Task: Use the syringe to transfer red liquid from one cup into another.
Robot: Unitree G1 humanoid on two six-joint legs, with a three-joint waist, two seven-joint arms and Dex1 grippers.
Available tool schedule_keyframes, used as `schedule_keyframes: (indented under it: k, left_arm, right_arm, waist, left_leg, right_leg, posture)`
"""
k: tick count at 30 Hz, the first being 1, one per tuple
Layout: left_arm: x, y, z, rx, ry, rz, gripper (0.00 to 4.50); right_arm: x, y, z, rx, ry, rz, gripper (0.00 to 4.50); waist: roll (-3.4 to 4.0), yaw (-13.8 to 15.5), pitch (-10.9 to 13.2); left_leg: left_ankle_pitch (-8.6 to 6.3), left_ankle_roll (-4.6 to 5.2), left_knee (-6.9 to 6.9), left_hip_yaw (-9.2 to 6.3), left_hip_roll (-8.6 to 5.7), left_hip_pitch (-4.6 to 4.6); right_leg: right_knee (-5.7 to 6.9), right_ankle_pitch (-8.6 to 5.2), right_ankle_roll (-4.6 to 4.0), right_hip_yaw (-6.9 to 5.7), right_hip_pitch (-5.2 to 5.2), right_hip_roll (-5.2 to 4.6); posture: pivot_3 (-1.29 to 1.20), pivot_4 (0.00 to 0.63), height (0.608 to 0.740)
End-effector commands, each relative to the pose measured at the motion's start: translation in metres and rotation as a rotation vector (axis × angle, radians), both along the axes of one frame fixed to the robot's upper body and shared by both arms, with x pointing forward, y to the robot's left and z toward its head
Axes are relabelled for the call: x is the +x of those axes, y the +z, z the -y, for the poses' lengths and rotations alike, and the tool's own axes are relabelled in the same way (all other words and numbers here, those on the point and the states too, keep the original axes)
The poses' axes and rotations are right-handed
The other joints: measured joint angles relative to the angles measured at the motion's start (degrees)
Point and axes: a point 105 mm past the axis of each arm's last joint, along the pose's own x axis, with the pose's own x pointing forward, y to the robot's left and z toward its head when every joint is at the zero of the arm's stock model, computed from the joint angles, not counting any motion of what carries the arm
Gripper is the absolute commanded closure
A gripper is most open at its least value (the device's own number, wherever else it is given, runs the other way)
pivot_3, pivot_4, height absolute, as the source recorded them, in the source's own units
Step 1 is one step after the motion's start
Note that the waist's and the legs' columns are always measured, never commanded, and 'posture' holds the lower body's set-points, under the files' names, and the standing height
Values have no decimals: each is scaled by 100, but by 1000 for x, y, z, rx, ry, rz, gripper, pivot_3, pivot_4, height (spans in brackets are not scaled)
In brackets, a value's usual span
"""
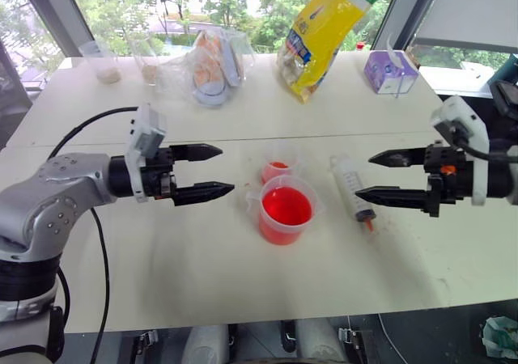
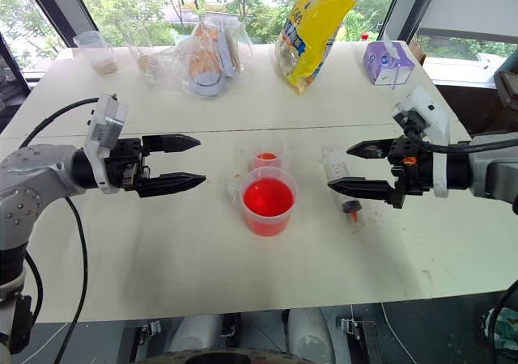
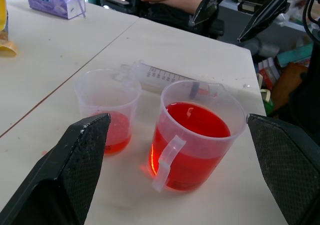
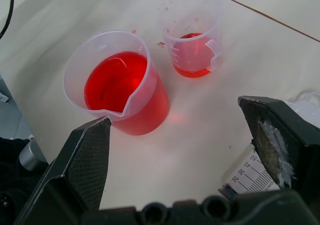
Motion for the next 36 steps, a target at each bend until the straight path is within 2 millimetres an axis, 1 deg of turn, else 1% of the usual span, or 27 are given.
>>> schedule_keyframes:
  k: [1,6,10,20,22,25,28,32,36]
  left_arm:
    - [-3,10,0,4,-8,45,0]
    - [-3,14,0,-16,-6,52,0]
    - [-3,13,0,-11,-4,52,0]
    - [-2,14,1,-10,-7,59,0]
    - [-2,13,2,-12,-9,61,0]
    - [-1,13,4,-16,-13,65,0]
    - [0,13,6,-18,-17,74,0]
    - [1,13,8,-25,-19,84,0]
    - [0,12,9,-37,-14,92,0]
  right_arm:
    - [1,9,2,-11,-10,55,79]
    - [6,6,4,-13,-32,54,79]
    - [7,5,4,-15,-41,46,79]
    - [19,-2,8,-36,-113,22,79]
    - [25,-5,10,-43,-147,9,79]
    - [40,-11,13,-45,-230,-21,79]
    - [57,-26,20,-81,-333,-87,79]
    - [72,-39,25,-123,-415,-150,79]
    - [90,-65,24,-181,-483,-242,79]
  waist:
    - [0,0,0]
    - [0,-1,0]
    - [0,-1,0]
    - [0,-2,0]
    - [0,-3,0]
    - [0,-11,0]
    - [0,-13,0]
    - [0,-10,0]
    - [-1,-14,-1]
  left_leg:
    - [0,0,0,0,0,0]
    - [0,0,0,0,0,0]
    - [0,0,0,0,0,0]
    - [0,0,1,0,0,0]
    - [0,0,1,0,0,0]
    - [0,-1,2,1,0,1]
    - [1,-1,3,2,0,2]
    - [1,-1,3,2,-1,0]
    - [1,-1,3,4,-2,-1]
  right_leg:
    - [0,0,0,0,0,0]
    - [0,0,-1,0,0,0]
    - [0,0,0,0,0,0]
    - [1,0,-1,0,0,0]
    - [2,0,-1,0,0,0]
    - [4,-1,-2,2,0,0]
    - [5,0,-2,3,-1,1]
    - [5,0,-1,3,-1,1]
    - [5,9,15,3,-3,1]
  posture:
    - [0,150,740]
    - [0,150,740]
    - [0,150,740]
    - [0,150,740]
    - [0,150,740]
    - [0,150,740]
    - [0,150,740]
    - [0,150,740]
    - [0,150,740]
